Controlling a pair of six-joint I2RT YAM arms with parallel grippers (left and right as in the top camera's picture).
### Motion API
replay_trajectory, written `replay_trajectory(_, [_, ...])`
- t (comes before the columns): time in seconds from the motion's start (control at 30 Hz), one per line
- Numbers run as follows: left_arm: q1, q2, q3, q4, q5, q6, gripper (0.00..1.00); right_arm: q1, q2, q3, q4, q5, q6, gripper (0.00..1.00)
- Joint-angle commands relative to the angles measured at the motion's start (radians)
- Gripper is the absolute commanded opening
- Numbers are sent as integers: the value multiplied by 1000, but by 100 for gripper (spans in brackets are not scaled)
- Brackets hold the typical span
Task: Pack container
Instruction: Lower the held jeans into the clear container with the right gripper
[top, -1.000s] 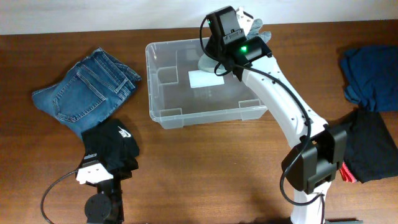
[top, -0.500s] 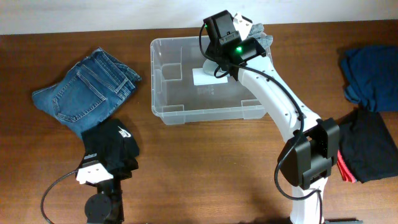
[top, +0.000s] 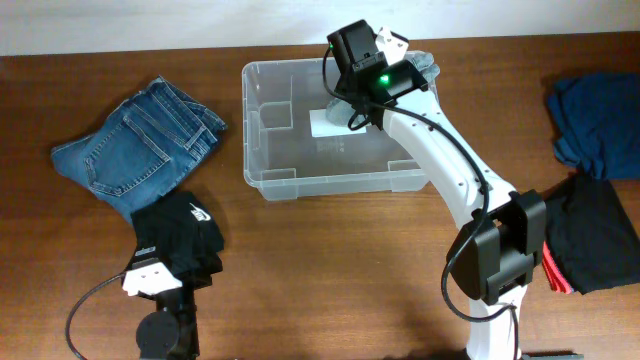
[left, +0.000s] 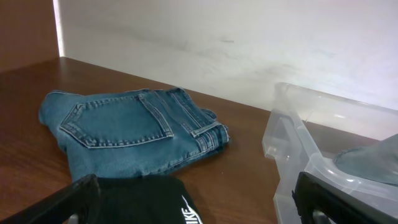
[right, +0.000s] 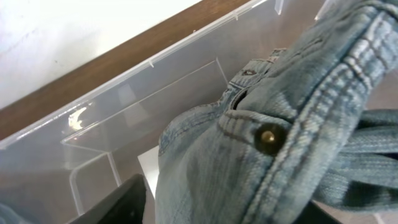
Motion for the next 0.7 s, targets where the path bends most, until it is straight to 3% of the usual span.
replay_trajectory(0.0, [5, -9, -7, 2, 0, 13, 99, 5, -38, 6, -7, 37, -6, 57])
replay_trajectory(0.67, [5, -8, -7, 2, 0, 12, 99, 5, -169, 6, -109, 8, -26, 59])
